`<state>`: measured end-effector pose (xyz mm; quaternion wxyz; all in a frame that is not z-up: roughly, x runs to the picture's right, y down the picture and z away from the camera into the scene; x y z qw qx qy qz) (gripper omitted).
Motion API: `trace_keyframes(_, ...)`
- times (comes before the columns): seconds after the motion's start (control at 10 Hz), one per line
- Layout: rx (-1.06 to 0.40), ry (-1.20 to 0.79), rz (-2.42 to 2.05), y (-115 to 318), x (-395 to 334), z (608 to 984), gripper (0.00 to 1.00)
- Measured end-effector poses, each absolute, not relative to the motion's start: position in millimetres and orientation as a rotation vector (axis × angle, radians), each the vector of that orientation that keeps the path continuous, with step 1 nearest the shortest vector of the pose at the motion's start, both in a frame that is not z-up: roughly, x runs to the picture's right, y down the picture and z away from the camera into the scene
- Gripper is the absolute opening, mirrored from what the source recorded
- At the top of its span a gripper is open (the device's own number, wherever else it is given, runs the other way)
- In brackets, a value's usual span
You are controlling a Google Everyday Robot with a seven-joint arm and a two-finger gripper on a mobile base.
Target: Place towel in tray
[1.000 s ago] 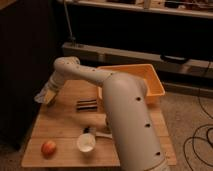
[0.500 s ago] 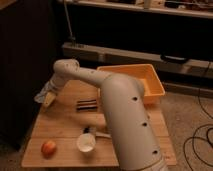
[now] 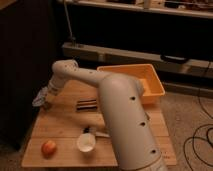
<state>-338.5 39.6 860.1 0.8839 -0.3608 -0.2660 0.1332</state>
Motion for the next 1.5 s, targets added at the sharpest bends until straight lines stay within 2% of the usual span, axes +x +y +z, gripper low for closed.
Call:
trace_keyframes(0.1, -0.751, -0.548, 0.285, 39.1, -337.5, 860.5, 0.08)
trace_keyframes(0.3, -0.750, -0.547, 0.290, 37.3, -334.9, 860.6, 0.00)
trace_keyframes(0.7, -0.736, -0.543, 0.306, 23.1, -326.7, 856.5, 0.00)
trace_keyframes(1.3, -0.705, -0.556, 0.414, -48.8, -284.2, 853.6, 0.00)
trace_keyframes(1.5, -0.673, -0.519, 0.461, -73.5, -249.4, 861.7, 0.00)
